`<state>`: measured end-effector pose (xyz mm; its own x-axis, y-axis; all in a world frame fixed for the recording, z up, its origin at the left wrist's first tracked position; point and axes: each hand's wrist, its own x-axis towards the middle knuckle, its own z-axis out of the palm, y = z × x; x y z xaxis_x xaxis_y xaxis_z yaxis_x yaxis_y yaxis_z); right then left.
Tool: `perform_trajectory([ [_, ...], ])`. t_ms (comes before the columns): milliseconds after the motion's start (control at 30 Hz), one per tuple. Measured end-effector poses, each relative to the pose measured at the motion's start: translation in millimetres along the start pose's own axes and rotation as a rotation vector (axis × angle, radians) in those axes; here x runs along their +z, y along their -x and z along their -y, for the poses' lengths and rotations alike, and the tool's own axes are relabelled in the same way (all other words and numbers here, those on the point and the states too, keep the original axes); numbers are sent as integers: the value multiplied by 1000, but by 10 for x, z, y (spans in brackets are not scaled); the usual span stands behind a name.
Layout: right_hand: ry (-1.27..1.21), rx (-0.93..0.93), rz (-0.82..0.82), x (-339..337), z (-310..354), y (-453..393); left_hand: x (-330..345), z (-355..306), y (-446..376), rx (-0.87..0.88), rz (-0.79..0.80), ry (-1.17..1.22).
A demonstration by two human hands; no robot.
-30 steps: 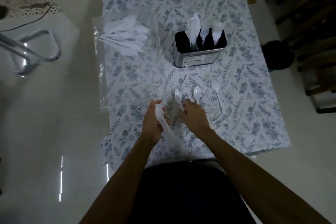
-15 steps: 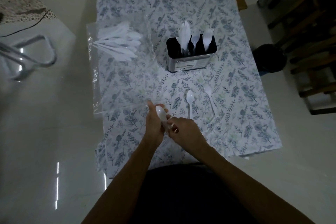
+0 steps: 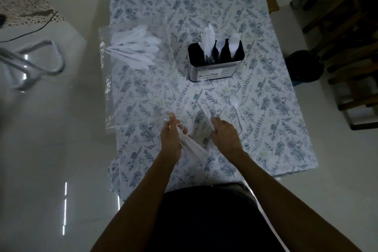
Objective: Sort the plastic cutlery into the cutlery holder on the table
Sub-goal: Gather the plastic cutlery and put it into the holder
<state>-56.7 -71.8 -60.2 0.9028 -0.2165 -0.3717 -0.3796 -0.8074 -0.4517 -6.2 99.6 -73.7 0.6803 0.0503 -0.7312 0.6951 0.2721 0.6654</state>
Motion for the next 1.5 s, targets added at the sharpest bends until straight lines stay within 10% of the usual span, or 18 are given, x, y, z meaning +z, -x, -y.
perform_trajectory([
  [200,-497,-105,110,-189,213,354,78,69,0,16,126,-91],
  [467,-312,-281,36,-268,127,402,274,139,17,-43,168,-81],
  [667,-7,122,-227,-380,-599,65,302,129,108,-26,211,1],
  [767,237,172,-139,-355,-900,-37,326,97,164,-45,167,18],
  [1500,-387,-184,205,-358,-83,545,300,-76,302,30,176,-60],
])
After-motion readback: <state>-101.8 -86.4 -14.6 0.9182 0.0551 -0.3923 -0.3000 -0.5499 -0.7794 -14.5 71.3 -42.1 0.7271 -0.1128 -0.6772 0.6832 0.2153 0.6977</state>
